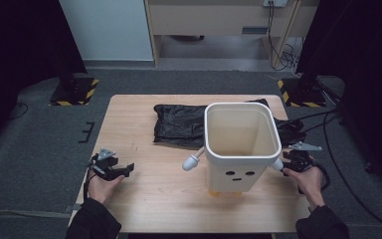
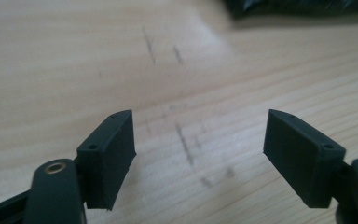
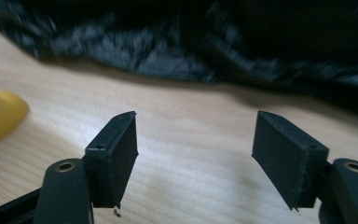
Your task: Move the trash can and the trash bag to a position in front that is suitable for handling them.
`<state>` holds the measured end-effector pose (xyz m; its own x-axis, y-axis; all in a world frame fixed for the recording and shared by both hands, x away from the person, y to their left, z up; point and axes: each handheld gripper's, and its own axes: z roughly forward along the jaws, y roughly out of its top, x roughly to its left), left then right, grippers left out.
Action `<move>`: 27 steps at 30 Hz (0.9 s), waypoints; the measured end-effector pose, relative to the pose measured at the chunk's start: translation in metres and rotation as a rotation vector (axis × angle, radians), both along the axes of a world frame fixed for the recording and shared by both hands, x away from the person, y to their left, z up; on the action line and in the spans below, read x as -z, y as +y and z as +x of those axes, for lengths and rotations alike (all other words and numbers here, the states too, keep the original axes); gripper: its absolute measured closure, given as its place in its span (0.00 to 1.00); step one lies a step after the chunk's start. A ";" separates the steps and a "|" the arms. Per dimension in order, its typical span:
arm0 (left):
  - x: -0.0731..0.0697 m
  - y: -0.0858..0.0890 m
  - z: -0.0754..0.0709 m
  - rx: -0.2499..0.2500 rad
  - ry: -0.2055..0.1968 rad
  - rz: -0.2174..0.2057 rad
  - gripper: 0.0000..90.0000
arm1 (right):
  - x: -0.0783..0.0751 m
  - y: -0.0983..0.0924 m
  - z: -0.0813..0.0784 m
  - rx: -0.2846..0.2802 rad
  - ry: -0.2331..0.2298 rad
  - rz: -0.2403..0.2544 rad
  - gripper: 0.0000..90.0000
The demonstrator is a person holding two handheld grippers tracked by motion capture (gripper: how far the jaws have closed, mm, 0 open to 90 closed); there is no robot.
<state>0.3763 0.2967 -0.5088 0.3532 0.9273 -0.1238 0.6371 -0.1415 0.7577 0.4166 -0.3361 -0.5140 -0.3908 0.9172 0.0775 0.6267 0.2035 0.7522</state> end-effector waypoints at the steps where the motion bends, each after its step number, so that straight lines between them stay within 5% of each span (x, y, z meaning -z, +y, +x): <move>1: -0.005 0.000 -0.002 -0.005 -0.025 -0.016 0.28 | -0.004 -0.001 -0.002 0.011 -0.013 0.015 0.35; 10: -0.046 -0.001 -0.016 -0.080 -0.230 -0.097 0.35 | -0.041 -0.008 -0.010 0.046 -0.160 0.111 0.35; 16: -0.075 -0.003 -0.026 -0.120 -0.357 -0.146 0.38 | -0.081 -0.010 -0.012 0.030 -0.268 0.189 0.34; 20: -0.101 -0.015 -0.032 -0.076 -0.434 -0.174 0.40 | -0.107 -0.005 -0.020 -0.013 -0.335 0.226 0.33; 27: -0.127 -0.043 -0.042 0.008 -0.481 -0.179 0.43 | -0.146 0.006 -0.036 -0.120 -0.401 0.253 0.30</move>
